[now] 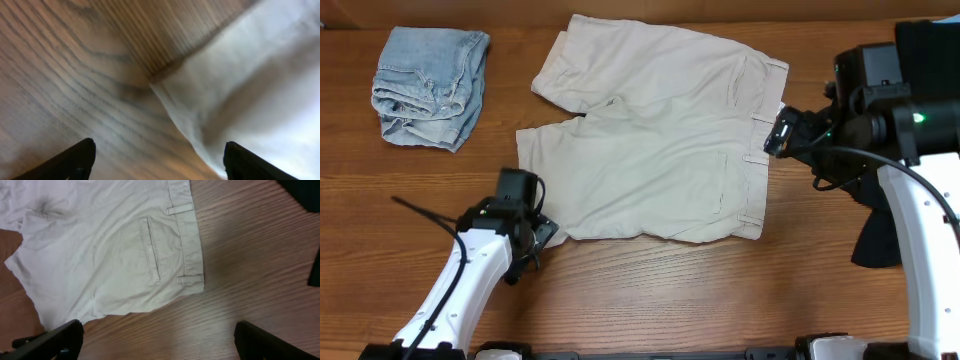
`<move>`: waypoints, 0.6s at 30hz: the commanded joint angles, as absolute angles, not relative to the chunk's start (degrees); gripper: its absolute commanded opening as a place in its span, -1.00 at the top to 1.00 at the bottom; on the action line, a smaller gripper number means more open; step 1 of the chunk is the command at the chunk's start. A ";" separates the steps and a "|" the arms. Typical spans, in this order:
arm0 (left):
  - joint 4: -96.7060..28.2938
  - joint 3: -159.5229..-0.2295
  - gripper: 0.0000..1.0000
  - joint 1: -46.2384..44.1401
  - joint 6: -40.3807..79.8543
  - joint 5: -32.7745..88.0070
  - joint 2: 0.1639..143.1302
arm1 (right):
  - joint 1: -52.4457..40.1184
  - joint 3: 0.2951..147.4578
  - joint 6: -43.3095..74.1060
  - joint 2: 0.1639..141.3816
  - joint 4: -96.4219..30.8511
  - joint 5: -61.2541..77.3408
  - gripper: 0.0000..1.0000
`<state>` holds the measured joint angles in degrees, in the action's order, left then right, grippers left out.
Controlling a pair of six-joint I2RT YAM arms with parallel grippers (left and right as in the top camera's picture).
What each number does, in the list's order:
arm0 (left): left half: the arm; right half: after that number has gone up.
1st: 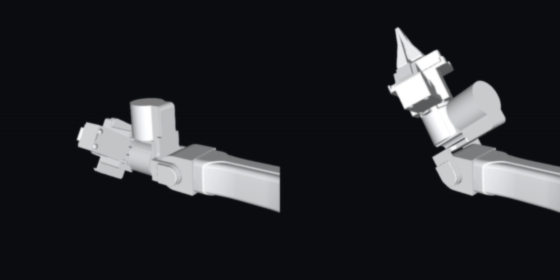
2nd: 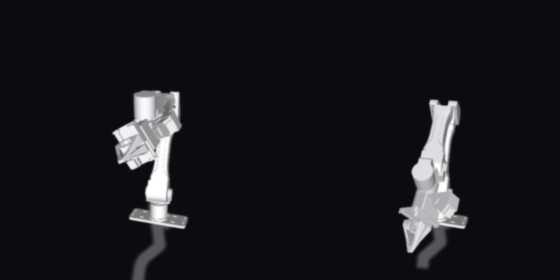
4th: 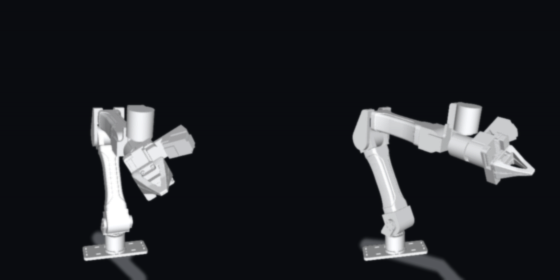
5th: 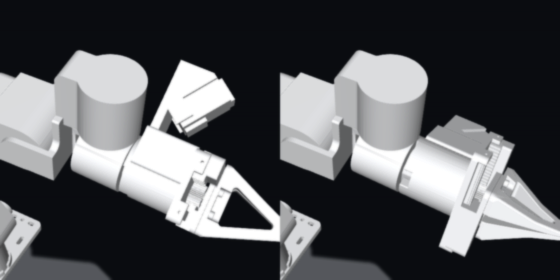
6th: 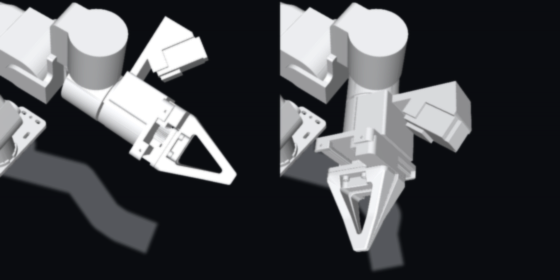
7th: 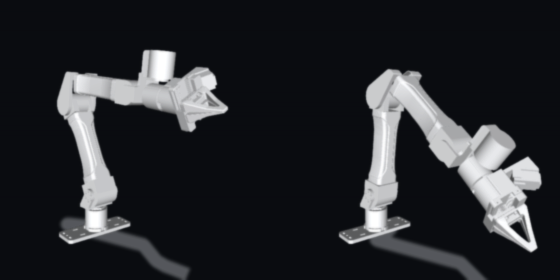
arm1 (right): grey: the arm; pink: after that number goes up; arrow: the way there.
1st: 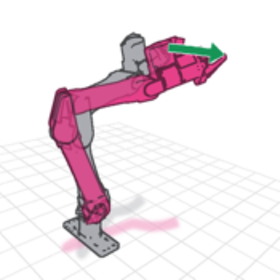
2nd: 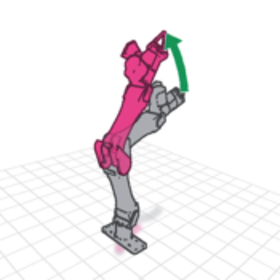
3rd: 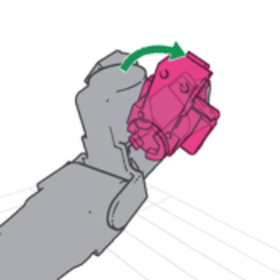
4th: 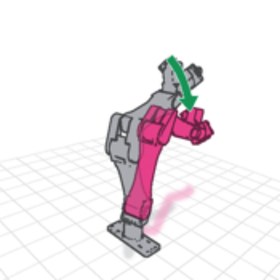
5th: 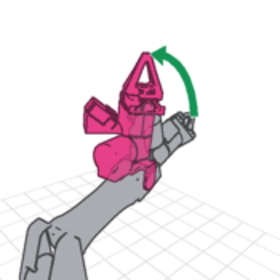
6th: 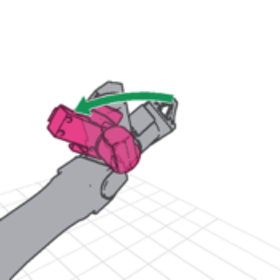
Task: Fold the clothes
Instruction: 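Move both grippers to the shorts' bottom corners and grasp the hems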
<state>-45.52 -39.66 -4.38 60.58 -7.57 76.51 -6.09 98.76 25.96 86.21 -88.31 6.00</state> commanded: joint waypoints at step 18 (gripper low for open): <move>-31.24 -33.76 -0.26 2.11 61.30 -0.12 83.77 | -6.44 98.48 23.75 86.50 -88.20 9.15 -0.99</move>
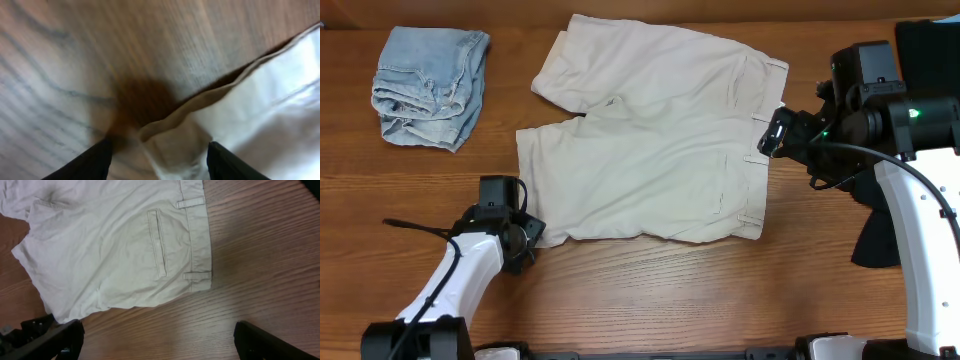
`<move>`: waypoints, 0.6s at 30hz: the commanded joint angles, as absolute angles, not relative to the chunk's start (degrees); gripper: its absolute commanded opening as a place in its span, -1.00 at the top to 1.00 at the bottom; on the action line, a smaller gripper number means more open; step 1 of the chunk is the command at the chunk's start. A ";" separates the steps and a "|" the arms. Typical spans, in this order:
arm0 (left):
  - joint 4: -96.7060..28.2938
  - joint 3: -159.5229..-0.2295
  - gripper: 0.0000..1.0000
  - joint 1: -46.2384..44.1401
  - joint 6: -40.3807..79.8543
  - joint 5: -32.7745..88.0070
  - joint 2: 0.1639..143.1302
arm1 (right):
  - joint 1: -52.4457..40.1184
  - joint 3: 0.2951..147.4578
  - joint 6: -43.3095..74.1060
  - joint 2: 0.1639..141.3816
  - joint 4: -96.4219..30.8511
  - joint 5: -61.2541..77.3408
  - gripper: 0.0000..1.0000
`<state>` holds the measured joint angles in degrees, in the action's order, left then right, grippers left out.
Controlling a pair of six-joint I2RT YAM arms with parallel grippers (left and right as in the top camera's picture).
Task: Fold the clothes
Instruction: 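Move both grippers to the shorts' bottom corners and grasp the hems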
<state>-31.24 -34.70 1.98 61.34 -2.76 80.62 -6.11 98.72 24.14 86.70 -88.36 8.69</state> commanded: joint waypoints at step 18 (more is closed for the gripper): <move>-32.82 -38.17 0.92 2.33 47.97 0.69 87.00 | -6.44 98.21 25.98 86.50 -90.08 9.15 -0.78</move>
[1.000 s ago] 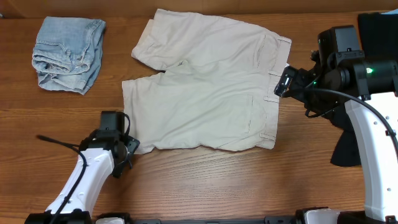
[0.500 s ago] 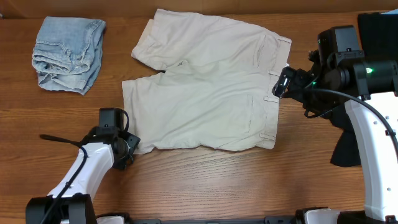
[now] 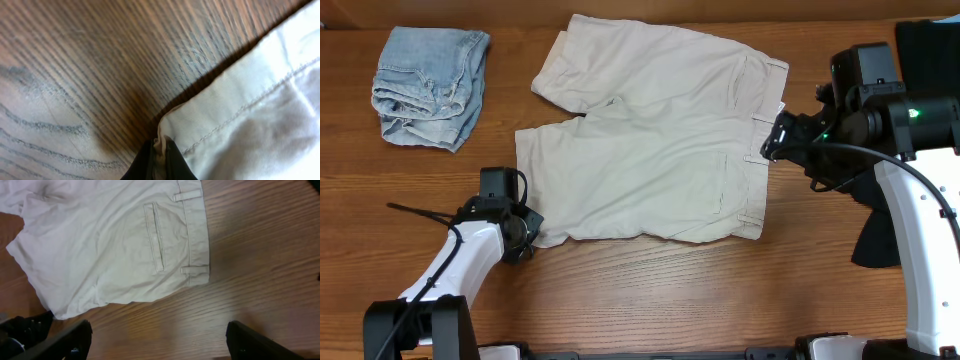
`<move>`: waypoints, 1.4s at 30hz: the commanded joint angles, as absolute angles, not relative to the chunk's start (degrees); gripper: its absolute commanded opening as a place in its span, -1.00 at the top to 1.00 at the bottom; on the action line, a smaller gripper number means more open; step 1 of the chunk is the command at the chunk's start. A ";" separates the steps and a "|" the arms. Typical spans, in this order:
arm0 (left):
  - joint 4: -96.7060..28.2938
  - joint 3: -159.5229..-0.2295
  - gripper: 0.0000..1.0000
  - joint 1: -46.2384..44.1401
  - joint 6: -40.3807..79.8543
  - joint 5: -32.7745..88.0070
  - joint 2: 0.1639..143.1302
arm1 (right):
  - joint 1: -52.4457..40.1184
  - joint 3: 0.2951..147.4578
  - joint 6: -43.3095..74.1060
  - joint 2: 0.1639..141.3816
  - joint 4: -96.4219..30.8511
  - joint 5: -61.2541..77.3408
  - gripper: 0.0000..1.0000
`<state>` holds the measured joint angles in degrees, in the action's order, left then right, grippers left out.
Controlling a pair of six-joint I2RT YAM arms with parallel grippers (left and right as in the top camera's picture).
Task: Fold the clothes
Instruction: 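Move both grippers to the shorts' bottom corners and grasp the hems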
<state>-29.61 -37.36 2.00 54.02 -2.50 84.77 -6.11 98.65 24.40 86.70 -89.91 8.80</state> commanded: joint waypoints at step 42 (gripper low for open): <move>-40.80 -55.96 0.92 2.28 40.64 -2.39 80.66 | -10.00 38.59 51.27 86.80 -35.86 8.43 0.70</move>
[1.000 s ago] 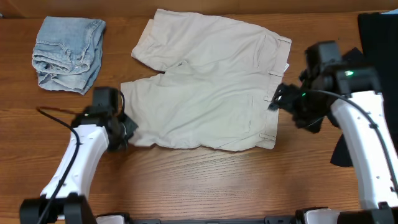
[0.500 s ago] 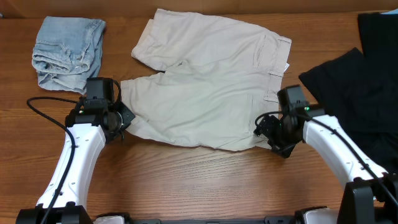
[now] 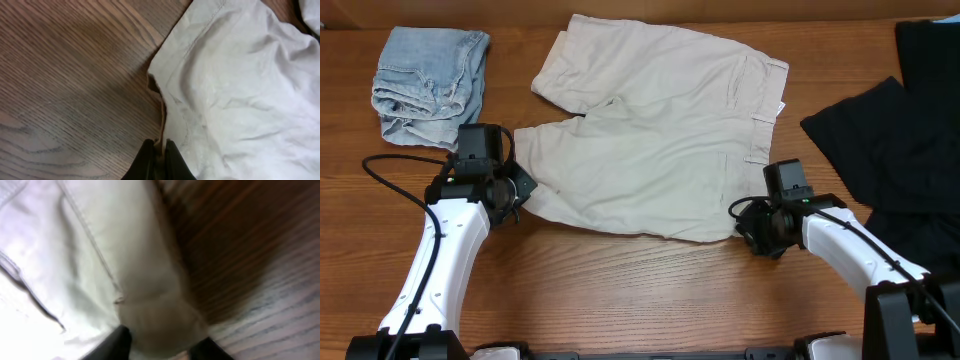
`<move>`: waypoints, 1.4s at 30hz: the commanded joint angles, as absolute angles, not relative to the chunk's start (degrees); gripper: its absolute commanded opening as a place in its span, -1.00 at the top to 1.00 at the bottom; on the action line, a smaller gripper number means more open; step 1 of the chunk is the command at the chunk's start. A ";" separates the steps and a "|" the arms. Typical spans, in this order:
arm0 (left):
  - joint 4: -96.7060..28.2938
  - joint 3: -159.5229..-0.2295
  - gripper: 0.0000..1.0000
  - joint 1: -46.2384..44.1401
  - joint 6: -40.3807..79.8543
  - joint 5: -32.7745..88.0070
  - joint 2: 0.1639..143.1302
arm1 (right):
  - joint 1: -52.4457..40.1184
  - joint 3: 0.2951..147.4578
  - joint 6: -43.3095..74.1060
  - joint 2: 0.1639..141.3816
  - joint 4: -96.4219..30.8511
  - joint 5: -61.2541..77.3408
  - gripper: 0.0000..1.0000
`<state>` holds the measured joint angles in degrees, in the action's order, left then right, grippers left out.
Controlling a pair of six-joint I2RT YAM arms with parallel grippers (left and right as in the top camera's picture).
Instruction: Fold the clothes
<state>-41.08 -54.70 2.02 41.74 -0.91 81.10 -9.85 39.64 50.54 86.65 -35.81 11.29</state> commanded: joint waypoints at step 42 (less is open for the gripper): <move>-72.16 -102.00 0.92 -0.84 28.25 -16.62 86.63 | -4.60 76.99 37.08 70.83 -92.40 10.68 0.92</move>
<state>-74.39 -100.62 -0.32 29.74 -10.55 81.73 -5.30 81.12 36.47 70.15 -92.16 16.27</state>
